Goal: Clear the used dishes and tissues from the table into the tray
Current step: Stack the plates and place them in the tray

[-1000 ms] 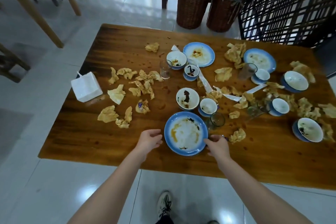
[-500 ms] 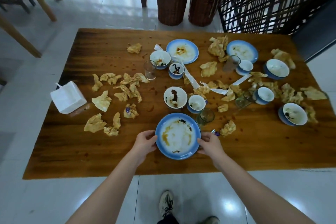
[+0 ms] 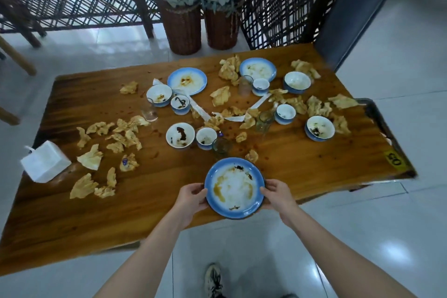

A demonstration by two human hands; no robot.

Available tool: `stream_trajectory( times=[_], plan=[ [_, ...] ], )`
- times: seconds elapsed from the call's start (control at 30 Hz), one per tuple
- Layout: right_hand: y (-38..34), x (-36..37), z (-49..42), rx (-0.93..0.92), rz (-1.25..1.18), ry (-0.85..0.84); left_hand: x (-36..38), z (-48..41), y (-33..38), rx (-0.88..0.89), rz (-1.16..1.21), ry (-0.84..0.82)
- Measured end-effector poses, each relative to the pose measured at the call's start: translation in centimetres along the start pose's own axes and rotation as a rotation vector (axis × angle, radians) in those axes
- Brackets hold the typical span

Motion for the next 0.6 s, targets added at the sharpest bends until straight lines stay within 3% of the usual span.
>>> stream_trajectory(
  times=[0.6],
  plan=[
    [-4.1,-32.5,-1.0,-0.065,-0.186,0.164,31.2,4.6,12.3,0.152,-0.206,-0.123]
  ],
)
Point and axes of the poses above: each hand's wrist, its own z-axis away from the middle knuckle, its own x-axis out of the palm, y = z × x, the point moved 4 cm from there along -z, towards the middle knuckle, and after that the axes turned 14 degrees about -z, right-handed, at the moved point
